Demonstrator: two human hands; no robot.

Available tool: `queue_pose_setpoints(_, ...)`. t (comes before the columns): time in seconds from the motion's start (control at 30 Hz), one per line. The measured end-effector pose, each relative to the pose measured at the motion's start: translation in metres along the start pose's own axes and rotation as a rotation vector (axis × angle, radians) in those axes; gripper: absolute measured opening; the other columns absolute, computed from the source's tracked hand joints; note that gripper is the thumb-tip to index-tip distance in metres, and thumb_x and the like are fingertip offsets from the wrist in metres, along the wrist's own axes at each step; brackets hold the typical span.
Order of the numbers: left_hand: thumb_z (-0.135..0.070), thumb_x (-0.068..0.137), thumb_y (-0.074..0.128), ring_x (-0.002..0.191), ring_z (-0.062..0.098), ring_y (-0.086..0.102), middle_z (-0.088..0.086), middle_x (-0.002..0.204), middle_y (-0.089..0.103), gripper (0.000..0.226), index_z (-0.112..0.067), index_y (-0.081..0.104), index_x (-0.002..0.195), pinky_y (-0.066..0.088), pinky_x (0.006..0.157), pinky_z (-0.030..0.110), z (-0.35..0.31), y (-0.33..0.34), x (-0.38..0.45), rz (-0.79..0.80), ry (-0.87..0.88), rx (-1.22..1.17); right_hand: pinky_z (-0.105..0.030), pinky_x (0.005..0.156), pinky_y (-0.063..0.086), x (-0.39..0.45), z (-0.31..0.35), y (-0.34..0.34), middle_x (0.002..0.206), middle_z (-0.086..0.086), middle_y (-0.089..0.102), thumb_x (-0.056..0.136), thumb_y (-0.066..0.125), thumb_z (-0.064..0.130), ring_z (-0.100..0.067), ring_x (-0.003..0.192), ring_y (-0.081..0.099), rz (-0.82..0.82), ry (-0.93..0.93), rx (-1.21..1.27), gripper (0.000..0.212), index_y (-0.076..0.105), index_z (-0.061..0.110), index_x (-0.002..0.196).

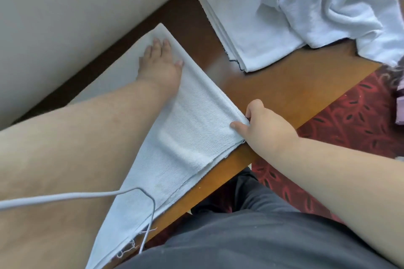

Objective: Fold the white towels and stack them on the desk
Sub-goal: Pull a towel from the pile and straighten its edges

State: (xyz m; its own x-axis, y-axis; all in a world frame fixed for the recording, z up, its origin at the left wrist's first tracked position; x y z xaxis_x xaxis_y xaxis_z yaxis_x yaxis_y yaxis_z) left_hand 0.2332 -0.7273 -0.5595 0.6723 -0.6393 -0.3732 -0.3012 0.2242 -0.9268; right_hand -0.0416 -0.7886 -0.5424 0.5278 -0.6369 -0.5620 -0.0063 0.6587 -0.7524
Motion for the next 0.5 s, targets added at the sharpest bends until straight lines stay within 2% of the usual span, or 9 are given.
queue_pose_setpoints(0.07, -0.046, 0.102, 0.017, 0.149, 0.028, -0.008, 0.009, 0.163, -0.012, 0.066, -0.015, -0.008, 0.155, 0.001, 0.120, 0.047, -0.008, 0.018, -0.009, 0.015, -0.004, 0.029, -0.028, 0.043, 0.032, -0.002, -0.002, -0.001, 0.064, 0.003, 0.056, 0.089, 0.055, 0.062, -0.018, 0.051, 0.055, 0.006, -0.019, -0.109, 0.044, 0.032, 0.025, 0.084)
queue_pose_setpoints(0.17, -0.049, 0.101, 0.016, 0.149, 0.028, -0.011, 0.007, 0.162, -0.015, 0.067, -0.018, -0.010, 0.154, 0.000, 0.119, 0.050, -0.007, 0.023, -0.003, 0.031, -0.032, 0.034, -0.030, 0.047, 0.035, -0.002, 0.003, -0.010, 0.073, 0.004, 0.054, 0.085, 0.064, 0.058, -0.017, 0.060, 0.053, -0.075, -0.105, -0.181, 0.044, 0.037, 0.023, 0.086)
queue_pose_setpoints(0.23, -0.052, 0.100, 0.021, 0.149, 0.028, -0.011, 0.006, 0.162, -0.015, 0.070, -0.021, -0.009, 0.154, 0.000, 0.119, 0.049, -0.001, 0.018, -0.002, 0.049, -0.031, 0.020, -0.035, 0.067, 0.042, -0.002, 0.017, -0.013, 0.096, 0.004, 0.052, 0.084, 0.069, 0.045, -0.022, 0.085, 0.053, -0.149, -0.292, -0.248, 0.034, 0.046, 0.023, 0.098)
queue_pose_setpoints(0.27, -0.053, 0.099, 0.024, 0.149, 0.028, -0.011, 0.005, 0.163, -0.014, 0.071, -0.022, -0.007, 0.155, 0.000, 0.119, 0.048, 0.000, 0.017, -0.007, 0.053, -0.019, -0.002, -0.037, 0.080, 0.042, -0.004, 0.027, -0.012, 0.111, 0.001, 0.051, 0.085, 0.068, 0.035, -0.025, 0.101, 0.050, -0.154, -0.381, -0.307, 0.033, 0.050, 0.024, 0.111)
queue_pose_setpoints(0.33, -0.053, 0.099, 0.029, 0.149, 0.027, -0.009, 0.005, 0.163, -0.010, 0.071, -0.023, -0.002, 0.156, 0.000, 0.119, 0.046, 0.002, 0.017, -0.030, 0.042, 0.015, -0.074, -0.040, 0.101, 0.032, -0.009, 0.048, -0.004, 0.139, -0.001, 0.043, 0.085, 0.062, 0.018, -0.028, 0.126, 0.039, -0.099, -0.533, -0.388, 0.051, 0.049, 0.025, 0.134)
queue_pose_setpoints(0.4, -0.052, 0.099, 0.031, 0.149, 0.027, -0.007, 0.005, 0.163, -0.007, 0.070, -0.022, 0.002, 0.156, 0.000, 0.119, 0.045, 0.007, 0.027, -0.068, 0.023, 0.048, -0.108, -0.041, 0.112, 0.022, -0.017, 0.071, 0.006, 0.154, -0.002, 0.032, 0.086, 0.058, 0.014, -0.027, 0.140, 0.026, -0.021, -0.632, -0.414, 0.061, 0.042, 0.025, 0.144)
queue_pose_setpoints(0.5, -0.048, 0.099, 0.030, 0.149, 0.027, -0.007, 0.006, 0.163, -0.006, 0.067, -0.022, 0.006, 0.156, -0.002, 0.119, 0.044, 0.027, 0.046, -0.124, 0.024, 0.063, -0.121, -0.037, 0.117, 0.013, -0.026, 0.100, 0.026, 0.161, -0.002, 0.022, 0.089, 0.054, 0.019, -0.023, 0.147, 0.016, 0.070, -0.669, -0.417, 0.065, 0.032, 0.026, 0.150)
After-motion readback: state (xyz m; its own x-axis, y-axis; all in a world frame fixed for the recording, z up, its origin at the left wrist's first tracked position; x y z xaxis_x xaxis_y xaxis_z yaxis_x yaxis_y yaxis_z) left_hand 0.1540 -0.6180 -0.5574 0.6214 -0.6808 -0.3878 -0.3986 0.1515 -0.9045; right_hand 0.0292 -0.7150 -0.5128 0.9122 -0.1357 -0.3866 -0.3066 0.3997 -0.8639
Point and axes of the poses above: each hand's wrist, its own x-axis towards the middle knuckle, its own y-axis out of the palm, z = x × y, the point moved 2 cm from there along x, towards the middle knuckle
